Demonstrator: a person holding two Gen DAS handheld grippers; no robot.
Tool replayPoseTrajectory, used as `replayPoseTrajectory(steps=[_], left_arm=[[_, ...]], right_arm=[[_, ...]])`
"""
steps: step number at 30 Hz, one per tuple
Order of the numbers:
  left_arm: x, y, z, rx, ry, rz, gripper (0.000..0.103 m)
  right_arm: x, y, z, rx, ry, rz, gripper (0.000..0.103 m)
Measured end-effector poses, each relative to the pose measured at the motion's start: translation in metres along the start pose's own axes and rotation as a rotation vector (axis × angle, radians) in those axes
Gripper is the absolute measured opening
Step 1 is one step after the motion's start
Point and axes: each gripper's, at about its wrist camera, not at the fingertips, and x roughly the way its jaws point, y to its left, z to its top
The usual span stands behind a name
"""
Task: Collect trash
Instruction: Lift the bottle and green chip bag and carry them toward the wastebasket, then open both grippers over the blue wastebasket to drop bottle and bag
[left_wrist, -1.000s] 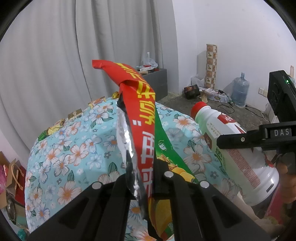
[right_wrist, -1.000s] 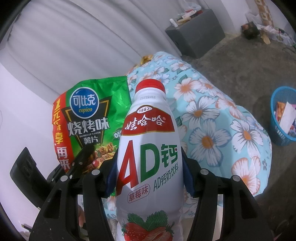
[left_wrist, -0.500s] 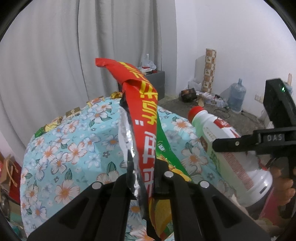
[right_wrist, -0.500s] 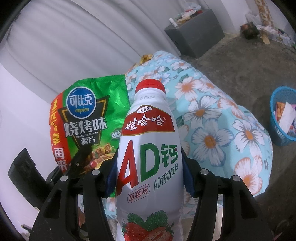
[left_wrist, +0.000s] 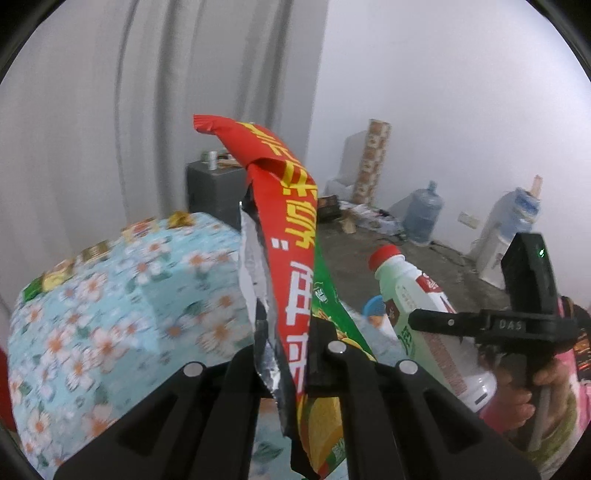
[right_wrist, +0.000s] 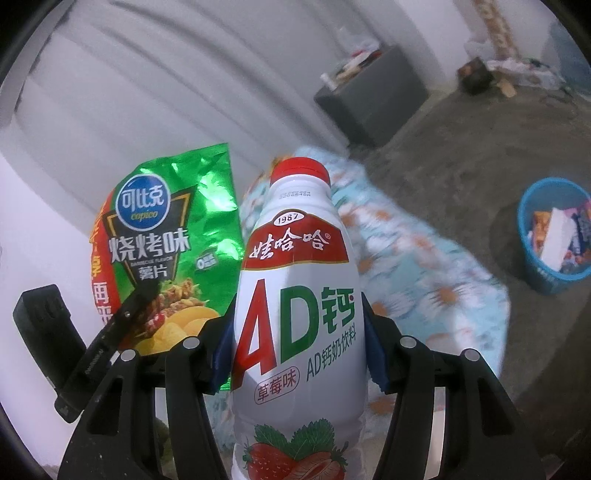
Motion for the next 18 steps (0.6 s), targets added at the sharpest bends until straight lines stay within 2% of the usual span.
replayPoseTrajectory(steps=[6,10,18], left_arm=[[0.034,-0.039,0.029,0.036,0.044,-0.115,0.001],[0.073,-0.066,0.043,0.062,0.108,-0.181,0.001],[0.195,-0.117,0.054,0.048,0.356,-0.323,0.001]], right_arm=[[-0.050,-0.048,0.011,0.095,-0.117,-0.022,0.055],[-0.078,-0.089,0.014,0.174,-0.179,-0.054,0.055],[-0.103,-0.168,0.019,0.332,-0.257,-0.155,0.055]])
